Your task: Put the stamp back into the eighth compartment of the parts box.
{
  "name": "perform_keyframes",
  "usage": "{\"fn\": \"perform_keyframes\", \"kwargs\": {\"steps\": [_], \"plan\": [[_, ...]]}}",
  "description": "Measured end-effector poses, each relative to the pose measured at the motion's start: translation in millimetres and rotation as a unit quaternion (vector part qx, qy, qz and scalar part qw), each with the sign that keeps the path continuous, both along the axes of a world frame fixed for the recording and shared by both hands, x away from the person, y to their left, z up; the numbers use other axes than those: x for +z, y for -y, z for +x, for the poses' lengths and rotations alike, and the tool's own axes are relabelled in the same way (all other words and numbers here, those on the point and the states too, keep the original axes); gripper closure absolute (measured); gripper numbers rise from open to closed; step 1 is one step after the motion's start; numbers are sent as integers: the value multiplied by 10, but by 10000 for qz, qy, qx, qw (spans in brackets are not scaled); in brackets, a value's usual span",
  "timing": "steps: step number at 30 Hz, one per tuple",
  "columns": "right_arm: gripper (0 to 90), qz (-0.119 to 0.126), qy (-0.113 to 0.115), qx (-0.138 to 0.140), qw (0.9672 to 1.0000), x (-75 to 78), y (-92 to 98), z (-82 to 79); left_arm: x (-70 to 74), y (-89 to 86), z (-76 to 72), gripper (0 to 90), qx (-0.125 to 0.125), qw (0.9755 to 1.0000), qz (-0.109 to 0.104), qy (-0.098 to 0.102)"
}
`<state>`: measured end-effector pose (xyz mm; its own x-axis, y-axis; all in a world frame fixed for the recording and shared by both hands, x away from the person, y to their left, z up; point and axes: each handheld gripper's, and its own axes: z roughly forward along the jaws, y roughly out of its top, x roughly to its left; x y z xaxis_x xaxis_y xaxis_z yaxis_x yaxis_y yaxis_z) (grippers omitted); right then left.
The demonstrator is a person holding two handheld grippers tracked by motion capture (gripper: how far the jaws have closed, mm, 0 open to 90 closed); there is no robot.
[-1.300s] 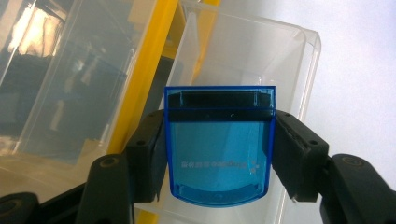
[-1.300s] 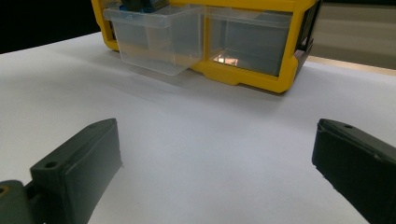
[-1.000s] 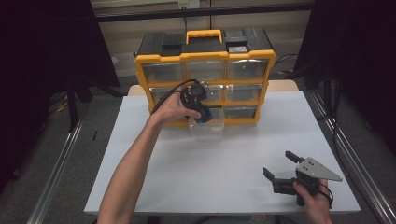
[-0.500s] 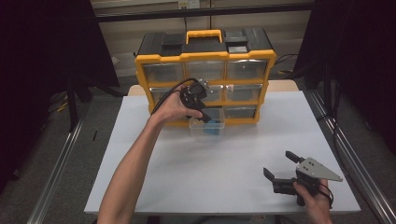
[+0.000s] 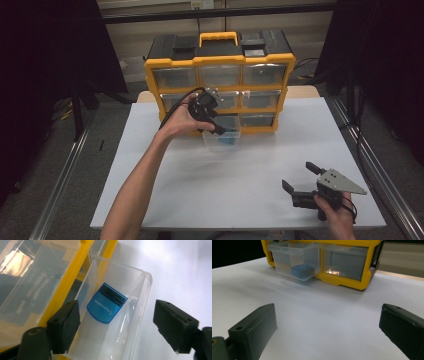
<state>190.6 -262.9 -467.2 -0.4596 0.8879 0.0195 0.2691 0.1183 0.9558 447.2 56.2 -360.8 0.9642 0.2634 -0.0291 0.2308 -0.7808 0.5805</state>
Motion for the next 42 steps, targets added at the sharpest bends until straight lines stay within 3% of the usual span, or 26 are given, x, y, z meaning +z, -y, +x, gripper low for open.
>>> {"fn": "perform_keyframes", "kwargs": {"steps": [8,12,15,19,21,22,25,28,29,31,34,36,38,39,42], "plan": [[12,-8,-5,-26,10000,-2,1,6,-19,-125,-109,92,98,9989,-439,157],[12,-12,7,-25,10000,-3,-3,6,-27,-234,-160,59,268,9978,-556,237],[12,-2,-18,-14,10000,-4,-4,6,-68,-308,-214,50,421,9950,-868,262],[12,-9,-14,-38,10000,-7,-6,14,-110,-385,-278,48,485,9922,-1125,247],[12,-10,-23,-25,10000,-5,-12,15,-133,-424,-295,49,520,9926,-1022,390],[12,-18,-16,-16,10000,-5,-15,15,-155,-440,-313,48,638,9913,-1080,409],[12,-12,-23,-39,10000,-6,-14,15,-195,-503,-340,45,730,9902,-1144,318],[12,5,-16,-72,10000,-11,-8,21,-228,-546,-401,46,850,9884,-1182,440],[12,0,-14,-73,10000,-11,-6,22,-243,-561,-420,46,925,9865,-1276,438],[12,2,-20,-64,10000,-9,-5,20,-265,-591,-457,45,1024,9840,-1318,623],[12,7,-11,-68,10000,-9,-7,19,-312,-639,-527,45,1090,9797,-1542,666],[12,8,-17,-63,10000,-11,-4,22,-344,-678,-559,45,1105,9792,-1555,693],[12,1,-11,-77,10000,-11,-4,24,-387,-714,-589,45,1200,9750,-1749,659],[12,-3,-12,-75,10000,-11,-4,24,-400,-739,-599,45,1238,9746,-1716,731],[12,-2,-17,-71,10000,-10,-10,23,-441,-791,-637,45,1396,9699,-1805,854]]}}
